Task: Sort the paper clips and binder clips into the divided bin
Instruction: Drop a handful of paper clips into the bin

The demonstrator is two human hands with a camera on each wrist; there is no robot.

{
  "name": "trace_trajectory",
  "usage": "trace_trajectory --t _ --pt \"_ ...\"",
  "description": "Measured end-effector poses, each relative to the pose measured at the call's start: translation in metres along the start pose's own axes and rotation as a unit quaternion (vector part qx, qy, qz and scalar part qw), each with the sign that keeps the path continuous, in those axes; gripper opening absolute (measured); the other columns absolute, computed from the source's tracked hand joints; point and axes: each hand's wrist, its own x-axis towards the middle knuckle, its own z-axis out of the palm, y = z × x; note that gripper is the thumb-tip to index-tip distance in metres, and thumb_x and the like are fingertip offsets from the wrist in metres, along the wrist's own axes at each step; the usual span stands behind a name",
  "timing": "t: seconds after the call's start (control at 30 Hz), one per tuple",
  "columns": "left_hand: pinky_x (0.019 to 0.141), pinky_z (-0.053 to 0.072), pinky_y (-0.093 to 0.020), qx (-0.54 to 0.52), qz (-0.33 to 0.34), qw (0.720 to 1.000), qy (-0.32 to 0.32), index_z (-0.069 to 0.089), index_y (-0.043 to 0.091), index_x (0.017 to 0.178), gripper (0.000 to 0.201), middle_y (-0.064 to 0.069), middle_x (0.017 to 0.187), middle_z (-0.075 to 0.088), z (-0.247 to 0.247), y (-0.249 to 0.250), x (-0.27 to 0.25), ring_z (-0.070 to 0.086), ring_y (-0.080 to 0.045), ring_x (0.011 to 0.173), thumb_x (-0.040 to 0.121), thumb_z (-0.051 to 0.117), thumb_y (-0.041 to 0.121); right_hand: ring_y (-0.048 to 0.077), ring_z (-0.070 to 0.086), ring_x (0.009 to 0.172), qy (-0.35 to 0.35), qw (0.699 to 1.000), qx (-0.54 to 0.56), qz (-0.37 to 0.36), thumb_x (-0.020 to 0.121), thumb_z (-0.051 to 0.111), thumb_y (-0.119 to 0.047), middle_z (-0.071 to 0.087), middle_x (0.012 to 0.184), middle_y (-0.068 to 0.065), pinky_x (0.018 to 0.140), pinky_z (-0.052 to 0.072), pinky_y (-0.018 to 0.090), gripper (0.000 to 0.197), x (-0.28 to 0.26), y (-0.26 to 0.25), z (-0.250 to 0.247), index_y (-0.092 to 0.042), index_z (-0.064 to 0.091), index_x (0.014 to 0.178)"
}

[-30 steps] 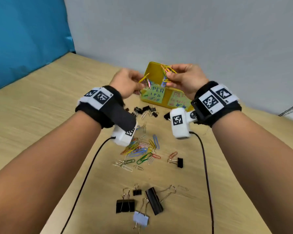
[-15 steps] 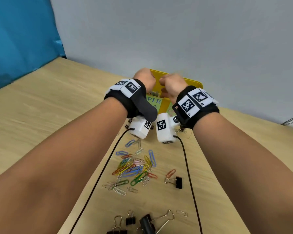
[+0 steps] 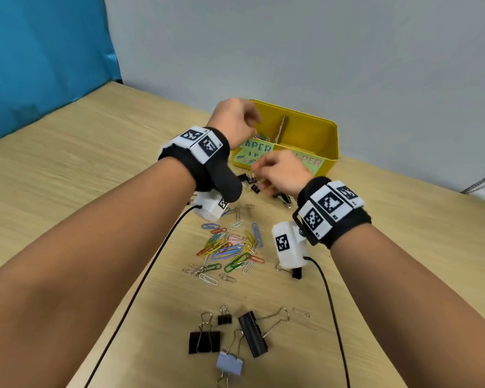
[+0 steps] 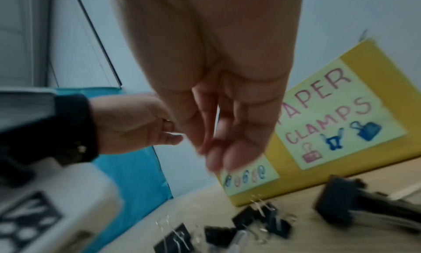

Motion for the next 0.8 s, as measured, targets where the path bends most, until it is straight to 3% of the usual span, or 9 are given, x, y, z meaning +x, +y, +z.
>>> trace_trajectory --t 0.1,0.2,0.27,0.33,0.47,0.5,0.57,0.63,0.8 --pt "0.061 0.054 -0.021 0.033 -0.037 0.984 -0.173 0.069 0.006 0.098 0.018 -0.004 0.08 0.065 0.007 -0.011 -0.037 0.058 -0.016 0.072 0.083 0.062 0.001 0.023 0.055 0.063 -0.177 0.966 -0.181 0.058 0.089 0.042 0.0 0.058 0.077 0.012 0.055 0.047 0.031 0.028 -0.016 0.008 0.008 0.002 0.064 0.107" --pt "0.079 0.053 -0.032 0.211 -0.053 0.928 -0.303 0.064 0.009 0.119 0.032 -0.007 0.117 0.065 0.022 -0.027 -0.064 0.061 -0.019 0.094 0.087 0.059 0.006 0.031 0.061 0.103 -0.161 0.93 -0.327 0.037 0.092 0.039 -0.004 0.061 0.106 0.014 0.074 0.05 0.032 0.035 -0.026 0.015 0.02 -0.001 0.06 0.12" --pt "0.1 0.046 -0.031 0.269 -0.041 0.914 -0.299 0.055 0.01 0.132 0.043 -0.008 0.135 0.056 0.028 -0.035 -0.075 0.055 -0.023 0.119 0.09 0.05 0.006 0.028 0.052 0.123 -0.128 0.934 -0.333 0.007 0.093 0.038 -0.004 0.055 0.13 0.013 0.094 0.043 0.028 0.038 -0.031 0.02 0.028 -0.008 0.056 0.127" --pt "0.105 0.041 -0.032 0.284 -0.02 0.909 -0.304 0.053 0.01 0.134 0.045 -0.013 0.138 0.051 0.033 -0.038 -0.086 0.05 -0.027 0.125 0.09 0.044 0.003 0.024 0.05 0.124 -0.131 0.939 -0.319 -0.019 0.093 0.037 -0.002 0.052 0.135 0.01 0.098 0.039 0.024 0.041 -0.035 0.024 0.034 -0.012 0.055 0.129" --pt "0.1 0.041 -0.029 0.251 -0.011 0.915 -0.317 0.062 0.013 0.126 0.041 -0.009 0.132 0.059 0.029 -0.038 -0.1 0.052 -0.024 0.123 0.091 0.043 0.002 0.019 0.057 0.068 -0.173 0.947 -0.269 0.015 0.091 0.034 0.003 0.054 0.075 -0.003 0.068 0.051 0.031 0.043 -0.036 0.025 0.032 -0.011 0.061 0.122" --pt "0.1 0.041 -0.028 0.242 -0.016 0.918 -0.314 0.062 0.013 0.126 0.042 -0.008 0.132 0.059 0.026 -0.038 -0.102 0.053 -0.023 0.123 0.091 0.042 0.001 0.019 0.057 0.07 -0.166 0.949 -0.268 0.017 0.09 0.034 0.004 0.053 0.076 -0.003 0.067 0.052 0.031 0.045 -0.036 0.024 0.031 -0.011 0.06 0.123" --pt "0.101 0.04 -0.029 0.237 -0.026 0.922 -0.305 0.054 0.013 0.132 0.045 -0.01 0.135 0.055 0.023 -0.04 -0.105 0.05 -0.024 0.125 0.091 0.04 0.0 0.023 0.06 0.102 -0.137 0.944 -0.3 -0.005 0.091 0.035 0.002 0.061 0.114 0.005 0.087 0.049 0.03 0.048 -0.038 0.021 0.031 -0.014 0.049 0.134" --pt "0.106 0.037 -0.035 0.257 -0.031 0.915 -0.31 0.044 0.021 0.14 0.053 -0.013 0.14 0.044 0.023 -0.044 -0.11 0.043 -0.029 0.13 0.091 0.041 0.001 0.028 0.046 0.128 -0.133 0.934 -0.332 -0.02 0.091 0.035 0.001 0.044 0.141 0.011 0.104 0.039 0.033 0.056 -0.04 0.022 0.036 -0.021 0.036 0.143" --pt "0.108 0.036 -0.039 0.267 -0.011 0.901 -0.34 0.048 0.029 0.137 0.049 -0.015 0.132 0.044 0.025 -0.051 -0.125 0.042 -0.033 0.127 0.092 0.042 0.009 0.033 0.047 0.123 -0.181 0.911 -0.365 -0.065 0.089 0.037 0.0 0.042 0.133 0.015 0.101 0.04 0.036 0.052 -0.051 0.024 0.051 -0.021 0.046 0.137"
